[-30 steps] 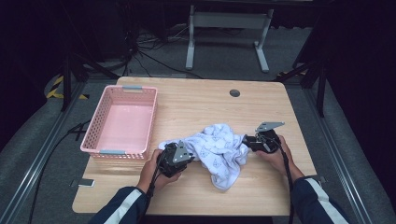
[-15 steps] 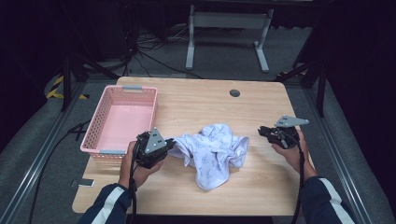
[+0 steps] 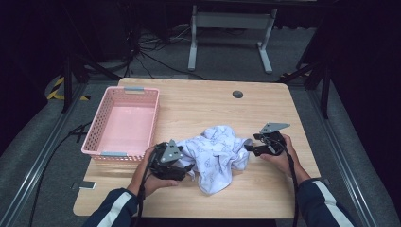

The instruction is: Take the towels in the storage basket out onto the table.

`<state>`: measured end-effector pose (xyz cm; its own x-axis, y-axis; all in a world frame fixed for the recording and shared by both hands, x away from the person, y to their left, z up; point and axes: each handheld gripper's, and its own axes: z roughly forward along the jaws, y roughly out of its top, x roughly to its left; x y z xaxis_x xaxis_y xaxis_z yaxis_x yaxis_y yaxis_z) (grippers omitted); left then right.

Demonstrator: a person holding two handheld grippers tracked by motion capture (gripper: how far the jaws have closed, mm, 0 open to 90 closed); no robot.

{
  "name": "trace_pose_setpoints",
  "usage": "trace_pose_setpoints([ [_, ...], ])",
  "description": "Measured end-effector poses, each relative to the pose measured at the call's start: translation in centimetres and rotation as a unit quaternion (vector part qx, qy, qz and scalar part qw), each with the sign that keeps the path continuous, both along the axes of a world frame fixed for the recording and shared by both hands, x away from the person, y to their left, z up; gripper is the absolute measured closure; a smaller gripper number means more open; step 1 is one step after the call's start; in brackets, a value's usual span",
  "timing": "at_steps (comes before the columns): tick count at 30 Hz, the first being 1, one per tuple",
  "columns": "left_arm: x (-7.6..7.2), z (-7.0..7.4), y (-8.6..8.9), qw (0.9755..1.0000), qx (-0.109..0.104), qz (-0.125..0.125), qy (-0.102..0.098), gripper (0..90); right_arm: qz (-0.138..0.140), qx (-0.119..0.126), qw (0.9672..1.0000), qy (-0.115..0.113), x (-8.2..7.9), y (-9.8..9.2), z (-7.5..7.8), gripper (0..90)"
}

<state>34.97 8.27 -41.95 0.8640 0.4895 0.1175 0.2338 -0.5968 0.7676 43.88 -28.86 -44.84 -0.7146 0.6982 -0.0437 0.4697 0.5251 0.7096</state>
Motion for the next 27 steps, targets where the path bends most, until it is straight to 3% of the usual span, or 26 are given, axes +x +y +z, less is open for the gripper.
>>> trace_pose_setpoints([
  [3, 0.6, -1.4, -1.7, 0.9993, 0.024, -0.014, 0.023, 21.4, -0.01, -0.001, 1.0, 0.0, 0.3, 0.3, -0.4, 29.8],
  [6, 1.1, -2.7, -2.7, 0.9973, 0.064, -0.014, 0.034, 22.9, -0.007, -0.003, 0.9999, 0.008, 0.5, 0.7, -0.9, 32.9],
  [8, 1.4, -3.4, -2.8, 0.9965, 0.068, -0.016, 0.045, 24.7, -0.001, -0.004, 0.9999, 0.01, 0.5, 1.0, -1.0, 36.0],
  [10, 1.6, -3.8, -2.8, 0.9958, 0.074, -0.015, 0.051, 29.6, 0.009, 0.003, 0.9999, 0.012, 0.6, 1.2, -1.0, 44.5],
  [11, 1.8, -3.9, -2.7, 0.9951, 0.079, -0.021, 0.056, 32.7, 0.013, 0.007, 0.9998, 0.012, 0.6, 1.3, -1.1, 46.3],
  [13, 2.1, -4.2, -2.6, 0.9949, 0.068, -0.024, 0.07, 43.3, 0.024, 0.015, 0.9995, 0.012, 0.6, 1.5, -1.1, 62.9],
  [15, 2.2, -3.9, -2.2, 0.9942, 0.076, -0.022, 0.072, 60.7, 0.037, 0.011, 0.9992, 0.013, 0.5, 1.9, -1.0, 78.1],
  [17, 2.1, -3.6, -1.8, 0.9938, 0.082, -0.018, 0.072, 69.7, 0.037, -0.003, 0.9993, 0.006, 0.3, 2.1, -0.6, 82.6],
  [19, 1.9, -3.0, -1.1, 0.9935, 0.094, -0.017, 0.061, 72.3, 0.03, -0.002, 0.9995, -0.008, 0.1, 1.7, 0.0, 83.2],
  [21, 1.7, -2.5, -0.4, 0.9947, 0.085, -0.012, 0.056, 73.4, 0.006, -0.003, 0.9994, -0.035, -0.1, 0.7, 1.2, 83.7],
  [22, 1.3, -1.3, 0.8, 0.9966, 0.07, 0.0, 0.043, 73.4, -0.007, -0.009, 0.9985, -0.054, -0.2, 0.3, 1.9, 83.8],
  [23, 1.3, -1.3, 0.8, 0.9966, 0.07, 0.0, 0.043, 73.4, -0.007, -0.009, 0.9985, -0.054, -0.2, 0.3, 1.9, 83.8],
  [24, 1.0, -0.5, 1.5, 0.9977, 0.058, 0.011, 0.035, 73.4, -0.021, -0.009, 0.9972, -0.072, -0.3, -0.3, 2.7, 83.9],
  [25, 0.6, 0.8, 2.6, 0.9989, 0.033, 0.015, 0.031, 73.4, -0.051, 0.003, 0.9937, -0.099, -0.5, -1.7, 4.4, 83.9],
  [26, 0.4, 1.6, 3.2, 0.9993, 0.02, 0.018, 0.027, 73.4, -0.064, -0.002, 0.9915, -0.114, -0.6, -2.1, 5.0, 83.9],
  [27, 0.4, 1.6, 3.2, 0.9993, 0.02, 0.018, 0.027, 73.4, -0.064, -0.002, 0.9915, -0.114, -0.6, -2.1, 5.0, 83.9],
])
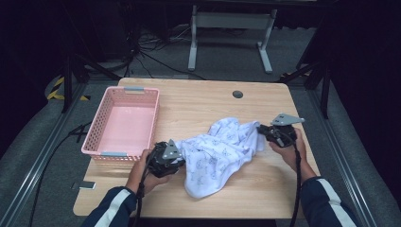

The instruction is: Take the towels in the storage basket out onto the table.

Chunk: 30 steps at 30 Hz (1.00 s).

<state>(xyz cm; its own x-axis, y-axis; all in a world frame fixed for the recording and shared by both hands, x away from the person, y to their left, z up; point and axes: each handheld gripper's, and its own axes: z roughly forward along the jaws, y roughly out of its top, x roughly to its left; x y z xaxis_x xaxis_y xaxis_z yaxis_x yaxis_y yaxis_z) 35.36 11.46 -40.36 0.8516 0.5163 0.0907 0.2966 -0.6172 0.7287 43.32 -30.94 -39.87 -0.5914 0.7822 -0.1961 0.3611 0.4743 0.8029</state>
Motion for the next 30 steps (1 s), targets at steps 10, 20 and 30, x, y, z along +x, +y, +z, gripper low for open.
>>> trace_pose_setpoints([
  [10, -1.6, 1.4, 4.4, 0.9992, -0.004, 0.039, -0.001, 73.1, -0.064, 0.023, 0.997, -0.037, -0.1, -5.8, 3.0, 82.9],
  [20, -3.2, 0.3, 6.8, 0.9963, -0.014, 0.085, 0.007, 57.4, 0.041, 0.001, 0.9962, 0.076, -2.0, -6.4, -0.1, 59.4],
  [30, -4.3, 0.5, 4.1, 0.9981, -0.049, 0.037, -0.006, 42.2, -0.053, 0.059, 0.9968, 0.012, -0.5, -7.6, 2.0, 56.6],
])
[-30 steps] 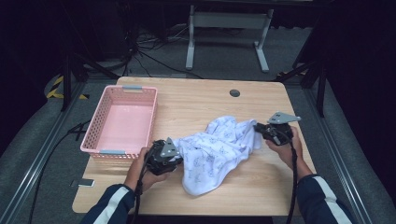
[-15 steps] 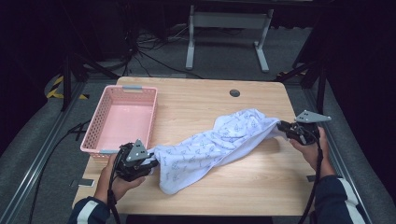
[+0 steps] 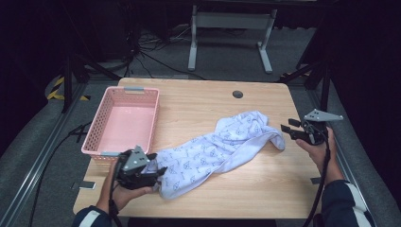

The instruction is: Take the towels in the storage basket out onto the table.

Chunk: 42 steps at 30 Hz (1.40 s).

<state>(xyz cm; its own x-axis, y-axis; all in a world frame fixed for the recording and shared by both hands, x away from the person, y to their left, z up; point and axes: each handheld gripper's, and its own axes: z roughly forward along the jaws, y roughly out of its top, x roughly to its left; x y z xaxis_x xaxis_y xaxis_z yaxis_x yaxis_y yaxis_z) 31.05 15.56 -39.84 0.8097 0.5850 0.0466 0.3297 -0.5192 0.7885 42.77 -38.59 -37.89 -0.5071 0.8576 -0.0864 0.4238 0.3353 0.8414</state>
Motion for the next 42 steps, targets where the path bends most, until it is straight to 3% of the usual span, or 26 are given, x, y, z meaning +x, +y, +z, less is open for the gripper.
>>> trace_pose_setpoints([
  [2, -0.3, -0.8, -2.1, 0.9991, 0.005, -0.036, 0.02, 42.5, -0.012, 0.013, 0.9997, 0.018, 1.5, 0.1, -0.6, 58.5],
  [4, -0.3, -1.2, -2.8, 0.9987, 0.011, -0.046, 0.022, 44.0, -0.01, -0.011, 0.9996, 0.026, 2.7, 0.9, -1.4, 63.4],
  [5, -0.3, -2.1, -3.8, 0.9971, 0.028, -0.062, 0.035, 45.4, -0.004, -0.014, 0.9992, 0.036, 3.4, 1.4, -2.1, 63.6],
  [7, 0.0, -3.2, -4.4, 0.9949, 0.038, -0.077, 0.053, 47.2, 0.005, -0.035, 0.9976, 0.06, 4.4, 2.2, -3.4, 68.1],
  [8, 0.0, -3.2, -4.4, 0.9949, 0.038, -0.077, 0.053, 49.5, 0.005, -0.035, 0.9976, 0.06, 4.4, 2.2, -3.4, 68.1],
  [9, 0.2, -3.9, -4.7, 0.9937, 0.059, -0.079, 0.055, 49.5, 0.016, -0.041, 0.9957, 0.081, 4.7, 2.6, -4.0, 69.4],
  [10, 0.3, -4.3, -4.8, 0.993, 0.066, -0.077, 0.061, 51.0, 0.029, -0.059, 0.9929, 0.099, 4.9, 2.9, -4.7, 72.4],
  [14, 0.8, -5.2, -4.2, 0.988, 0.102, -0.088, 0.076, 68.5, 0.071, -0.079, 0.9875, 0.116, 3.7, 3.4, -5.2, 77.3],
  [16, 1.0, -5.2, -3.5, 0.9874, 0.105, -0.082, 0.085, 73.2, 0.097, -0.09, 0.9825, 0.132, 2.8, 3.5, -5.4, 76.3],
  [17, 1.2, -5.1, -3.1, 0.9867, 0.111, -0.084, 0.084, 76.1, 0.098, -0.107, 0.981, 0.129, 2.5, 3.5, -5.5, 75.4],
  [19, 1.2, -5.1, -2.2, 0.9861, 0.118, -0.074, 0.091, 78.1, 0.094, -0.118, 0.9785, 0.141, 2.0, 3.1, -5.8, 71.0],
  [22, 1.4, -5.1, -1.0, 0.9868, 0.107, -0.072, 0.098, 78.1, 0.074, -0.114, 0.9798, 0.146, 1.9, 2.4, -5.9, 68.2],
  [25, 1.5, -5.2, -0.6, 0.9874, 0.097, -0.067, 0.106, 77.7, 0.02, -0.066, 0.9897, 0.126, 2.4, 1.0, -5.2, 60.1],
  [26, 1.6, -5.2, -0.7, 0.9873, 0.1, -0.07, 0.102, 77.6, 0.013, -0.053, 0.9917, 0.116, 2.6, 1.0, -4.9, 58.5],
  [27, 1.6, -5.2, -0.7, 0.9873, 0.1, -0.07, 0.102, 77.6, 0.013, -0.053, 0.9917, 0.116, 2.6, 1.0, -4.9, 58.5],
  [29, 1.5, -5.2, -0.8, 0.9864, 0.108, -0.071, 0.101, 77.3, -0.002, -0.018, 0.9956, 0.092, 3.4, 1.5, -4.2, 53.2],
  [31, 1.6, -5.2, -0.7, 0.9867, 0.107, -0.073, 0.097, 77.3, -0.007, -0.001, 0.9953, 0.096, 4.1, 2.1, -4.3, 46.6],
  [33, 1.6, -5.2, -0.7, 0.9863, 0.108, -0.073, 0.1, 77.1, -0.008, -0.003, 0.9936, 0.113, 5.0, 2.7, -5.1, 42.9],
  [34, 1.6, -5.2, -0.7, 0.9863, 0.108, -0.075, 0.1, 77.1, -0.011, -0.009, 0.9913, 0.131, 5.6, 3.1, -5.8, 40.4],
  [37, 1.5, -5.3, -0.8, 0.9868, 0.108, -0.073, 0.097, 77.0, -0.022, -0.04, 0.9883, 0.146, 6.4, 3.8, -6.9, 38.5],
  [39, 1.4, -5.3, -0.8, 0.9867, 0.109, -0.073, 0.097, 77.2, -0.021, -0.037, 0.9878, 0.15, 6.6, 3.9, -6.9, 40.3],
  [40, 1.4, -5.3, -0.8, 0.9867, 0.109, -0.074, 0.096, 77.4, -0.018, -0.038, 0.9872, 0.154, 6.8, 4.0, -6.8, 46.3],
  [41, 1.4, -5.2, -0.7, 0.9864, 0.111, -0.075, 0.095, 77.8, -0.004, -0.043, 0.9873, 0.153, 6.9, 4.0, -6.6, 64.6],
  [42, 1.3, -5.2, -0.7, 0.9866, 0.111, -0.074, 0.094, 78.3, -0.002, -0.051, 0.9879, 0.146, 6.9, 4.1, -6.4, 74.1],
])
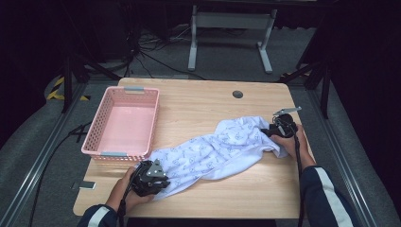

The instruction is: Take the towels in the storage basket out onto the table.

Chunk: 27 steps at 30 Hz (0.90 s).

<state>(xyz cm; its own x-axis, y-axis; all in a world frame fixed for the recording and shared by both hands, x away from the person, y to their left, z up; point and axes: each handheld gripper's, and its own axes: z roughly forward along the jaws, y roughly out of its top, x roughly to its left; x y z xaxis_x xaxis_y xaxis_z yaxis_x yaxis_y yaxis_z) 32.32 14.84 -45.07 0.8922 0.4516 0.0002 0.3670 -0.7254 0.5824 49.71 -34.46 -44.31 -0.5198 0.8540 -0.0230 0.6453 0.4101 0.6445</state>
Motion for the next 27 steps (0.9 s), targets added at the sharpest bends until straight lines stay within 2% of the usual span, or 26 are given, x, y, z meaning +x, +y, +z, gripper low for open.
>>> trace_pose_setpoints([
  [1, -0.1, 0.0, 0.0, 1.0, -0.001, -0.003, -0.002, 79.1, 0.001, -0.012, 0.9998, -0.012, 0.0, 0.2, 0.2, 82.8],
  [3, -0.4, 0.0, 0.1, 0.9999, -0.01, -0.005, 0.003, 80.2, 0.008, -0.014, 0.9992, -0.036, -0.1, 0.3, 0.9, 85.1],
  [6, -0.7, 0.1, 0.1, 0.9999, -0.015, -0.007, 0.0, 80.2, 0.037, -0.007, 0.9959, -0.083, -0.8, 1.3, 3.5, 85.4],
  [7, -0.9, 0.2, 0.0, 0.9999, -0.016, -0.005, 0.0, 80.2, 0.052, -0.002, 0.9942, -0.094, -1.1, 1.8, 4.2, 85.4],
  [8, -1.0, 0.2, -0.1, 0.9998, -0.018, -0.006, -0.003, 80.2, 0.085, 0.01, 0.9904, -0.108, -1.7, 3.0, 5.4, 85.4],
  [9, -1.1, 0.2, -0.2, 0.9998, -0.018, -0.006, -0.006, 80.3, 0.1, 0.011, 0.9885, -0.112, -2.1, 3.8, 5.9, 85.4],
  [10, -1.2, 0.2, -0.3, 0.9998, -0.02, -0.009, -0.005, 80.3, 0.13, 0.019, 0.9845, -0.116, -2.7, 5.1, 6.5, 85.4],
  [11, -1.2, 0.2, -0.3, 0.9998, -0.018, -0.008, -0.004, 80.2, 0.157, 0.025, 0.9808, -0.113, -3.3, 6.5, 6.9, 85.4],
  [12, -1.3, 0.2, -0.4, 0.9997, -0.02, -0.007, -0.007, 80.2, 0.174, 0.024, 0.9785, -0.107, -3.6, 7.5, 7.1, 85.2],
  [13, -1.4, 0.2, -0.5, 0.9996, -0.025, -0.007, -0.007, 80.2, 0.207, 0.011, 0.9734, -0.098, -4.6, 9.5, 7.0, 84.7],
  [15, -1.4, 0.2, -0.7, 0.9996, -0.023, -0.012, -0.011, 80.2, 0.243, -0.008, 0.9664, -0.084, -6.1, 12.1, 6.4, 83.9],
  [16, -1.4, 0.2, -0.7, 0.9996, -0.023, -0.012, -0.011, 80.2, 0.243, -0.008, 0.9664, -0.084, -6.1, 12.1, 6.4, 83.9],
  [18, -1.4, 0.2, -1.0, 0.9994, -0.031, -0.014, -0.008, 80.2, 0.282, -0.036, 0.956, -0.072, -8.0, 14.6, 5.1, 83.5],
  [19, -1.4, 0.2, -1.3, 0.9993, -0.029, -0.021, -0.008, 80.3, 0.292, -0.041, 0.9533, -0.067, -8.6, 15.3, 4.7, 83.5],
  [20, -1.4, 0.2, -1.6, 0.9993, -0.028, -0.023, -0.01, 80.8, 0.319, -0.054, 0.9447, -0.055, -10.1, 17.0, 3.6, 81.9],
  [21, -1.4, 0.2, -1.9, 0.9991, -0.03, -0.028, -0.01, 80.8, 0.319, -0.054, 0.9447, -0.055, -10.1, 17.0, 3.6, 81.9],
  [22, -1.3, 0.2, -2.6, 0.9988, -0.029, -0.037, -0.012, 81.0, 0.34, -0.056, 0.938, -0.041, -11.2, 18.1, 2.8, 69.7],
  [23, -1.3, 0.2, -2.9, 0.9986, -0.029, -0.041, -0.015, 81.0, 0.345, -0.048, 0.9366, -0.037, -11.6, 18.2, 2.7, 64.2],
  [24, -1.2, 0.2, -3.1, 0.9984, -0.027, -0.047, -0.016, 81.1, 0.354, -0.04, 0.9337, -0.037, -12.0, 18.2, 2.8, 60.2],
  [25, -1.2, 0.1, -3.3, 0.9985, -0.026, -0.046, -0.013, 81.2, 0.361, -0.033, 0.9309, -0.046, -12.3, 17.9, 3.2, 55.2],
  [26, -1.2, 0.1, -3.3, 0.9985, -0.026, -0.046, -0.013, 81.2, 0.361, -0.033, 0.9309, -0.046, -12.3, 17.9, 3.2, 55.2],
  [27, -1.1, 0.1, -3.4, 0.9983, -0.024, -0.051, -0.015, 81.2, 0.361, -0.027, 0.9301, -0.063, -12.4, 17.3, 3.8, 52.8],
])
